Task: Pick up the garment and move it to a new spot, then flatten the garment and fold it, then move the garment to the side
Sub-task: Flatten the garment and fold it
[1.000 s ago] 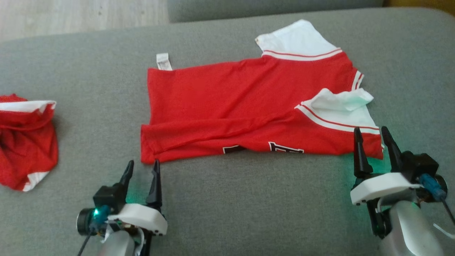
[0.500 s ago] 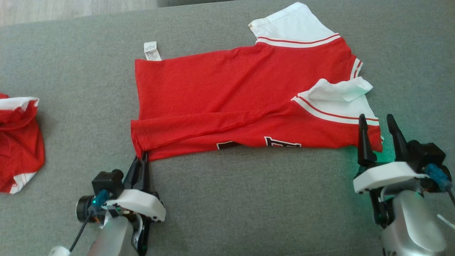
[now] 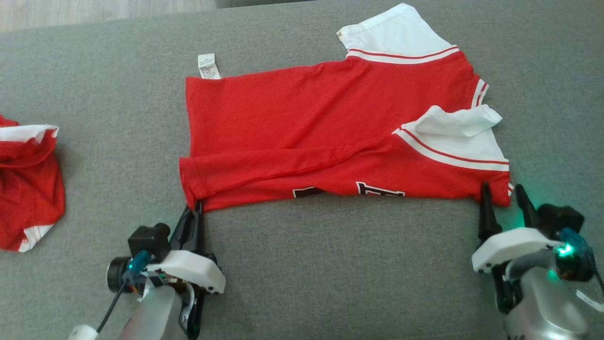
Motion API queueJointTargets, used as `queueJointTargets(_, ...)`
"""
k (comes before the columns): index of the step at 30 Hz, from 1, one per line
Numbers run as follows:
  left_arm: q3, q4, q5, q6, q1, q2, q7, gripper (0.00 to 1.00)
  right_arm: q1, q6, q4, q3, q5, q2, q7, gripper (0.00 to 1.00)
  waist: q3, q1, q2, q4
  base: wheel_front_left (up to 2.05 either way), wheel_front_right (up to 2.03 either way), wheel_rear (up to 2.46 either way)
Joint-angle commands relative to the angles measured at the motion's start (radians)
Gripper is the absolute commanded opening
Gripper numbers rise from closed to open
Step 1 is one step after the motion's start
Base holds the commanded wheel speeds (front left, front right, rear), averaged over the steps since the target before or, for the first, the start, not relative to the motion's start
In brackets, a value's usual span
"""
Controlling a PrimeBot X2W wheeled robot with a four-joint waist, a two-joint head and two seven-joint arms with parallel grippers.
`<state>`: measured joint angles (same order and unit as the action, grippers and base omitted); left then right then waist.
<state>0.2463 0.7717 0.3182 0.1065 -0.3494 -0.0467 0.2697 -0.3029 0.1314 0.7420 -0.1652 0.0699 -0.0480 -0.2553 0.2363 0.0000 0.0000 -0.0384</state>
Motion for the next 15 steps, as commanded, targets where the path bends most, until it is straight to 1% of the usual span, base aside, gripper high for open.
queueJointTargets(1, -0.007, -0.004, 0.005, 0.009, 0.016, -0.004, -0.008, 0.0, -0.03, -0.001, -0.008, 0.035, 0.0, -0.002, -0.006, 1.0, -0.001, 0.0, 0.0, 0.001, 0.0, 0.0, 0.0)
queueJointTargets(2, -0.005, -0.007, 0.007, 0.01, 0.019, -0.004, -0.008, 0.0, -0.035, -0.001, 0.006, 0.041, 0.001, -0.002, -0.006, 1.0, -0.002, 0.0, 0.0, 0.002, 0.0, 0.0, 0.0)
queueJointTargets(3, -0.004, -0.008, 0.011, 0.01, 0.022, -0.004, -0.008, 0.0, -0.039, -0.001, 0.02, 0.046, 0.006, -0.002, -0.006, 0.7, -0.003, 0.0, 0.0, 0.003, 0.0, 0.0, 0.0)
queueJointTargets(4, -0.002, -0.008, 0.012, 0.011, 0.025, -0.004, -0.008, 0.0, -0.043, -0.001, 0.031, 0.053, 0.009, -0.002, -0.006, 0.0, -0.004, 0.0, 0.0, 0.004, 0.0, 0.0, 0.0)
queueJointTargets(10, 0.006, -0.001, 0.021, 0.015, 0.036, -0.004, -0.008, 0.0, -0.048, -0.001, 0.056, 0.06, 0.024, -0.003, -0.006, 0.0, -0.019, 0.0, 0.0, 0.01, 0.0, 0.0, 0.0)
queueJointTargets(14, 0.006, -0.005, 0.037, 0.019, 0.038, -0.004, -0.008, 0.0, -0.04, -0.001, 0.023, 0.07, 0.052, -0.003, -0.006, 0.0, -0.028, 0.0, 0.0, 0.011, 0.0, 0.0, 0.0)
queueJointTargets(15, 0.001, -0.02, 0.039, 0.02, 0.03, -0.004, -0.008, 0.0, -0.041, -0.001, -0.004, 0.08, 0.073, -0.003, -0.006, 0.0, -0.035, 0.0, 0.0, 0.011, 0.0, 0.0, 0.0)
